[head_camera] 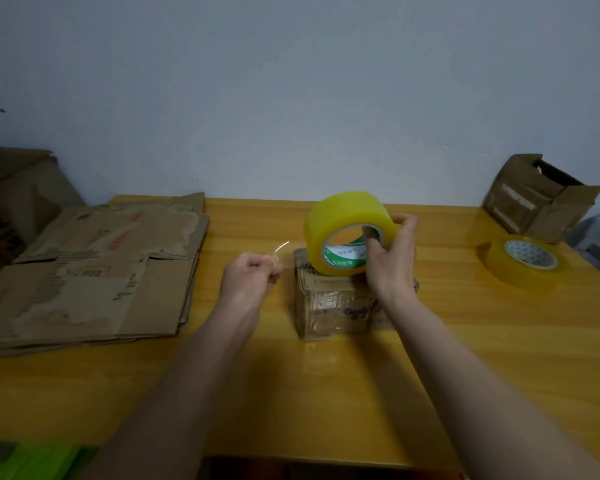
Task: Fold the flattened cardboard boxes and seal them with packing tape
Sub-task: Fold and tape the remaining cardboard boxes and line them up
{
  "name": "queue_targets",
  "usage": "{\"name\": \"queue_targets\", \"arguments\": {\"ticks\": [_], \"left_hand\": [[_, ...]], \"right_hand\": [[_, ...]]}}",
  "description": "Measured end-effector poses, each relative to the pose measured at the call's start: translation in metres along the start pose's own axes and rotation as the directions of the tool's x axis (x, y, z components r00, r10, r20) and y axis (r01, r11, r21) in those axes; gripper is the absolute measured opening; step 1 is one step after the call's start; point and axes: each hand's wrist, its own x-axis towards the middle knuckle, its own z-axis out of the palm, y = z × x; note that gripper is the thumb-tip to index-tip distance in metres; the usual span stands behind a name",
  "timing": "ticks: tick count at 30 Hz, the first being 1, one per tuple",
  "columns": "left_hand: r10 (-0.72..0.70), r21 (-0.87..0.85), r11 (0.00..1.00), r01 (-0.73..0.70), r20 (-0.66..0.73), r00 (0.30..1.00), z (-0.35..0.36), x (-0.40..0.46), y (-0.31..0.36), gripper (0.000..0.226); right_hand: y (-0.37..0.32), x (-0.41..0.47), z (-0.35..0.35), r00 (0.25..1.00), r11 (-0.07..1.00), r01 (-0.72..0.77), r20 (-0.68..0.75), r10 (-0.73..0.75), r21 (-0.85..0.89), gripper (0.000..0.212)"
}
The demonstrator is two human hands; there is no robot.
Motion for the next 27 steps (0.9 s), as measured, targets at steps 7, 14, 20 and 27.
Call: {"name": "queue_targets", "arguments": {"ticks": [7, 14, 20, 27], "left_hand": [[-0.204, -0.24, 0.946, 0.218, 0.079, 0.976, 0.009, 0.001, -0.007, 0.019], [-0.213, -0.038, 0.977, 0.211, -0.063, 0.975, 0.034, 0.007, -0.032, 0.031], [-0.21, 0.314, 0.921, 0.23, -0.096, 0.973, 0.045, 0.013, -0.046, 0.053], [0.084, 0.063, 0.992, -0.109, 0.309, 0.947, 0.038, 0.014, -0.04, 0.076]], "right_hand": [[-0.001, 0.004, 0.001, 1.0, 1.0, -0.01, 0.024, 0.011, -0.024, 0.017], [0.0, 0.007, 0.009, 0.997, 0.996, 0.012, 0.071, -0.005, -0.089, 0.019], [0.003, 0.006, 0.012, 0.998, 0.995, 0.017, 0.069, -0.011, -0.097, 0.017], [0.005, 0.005, 0.01, 0.997, 0.994, 0.002, 0.078, 0.007, -0.109, 0.02]]}}
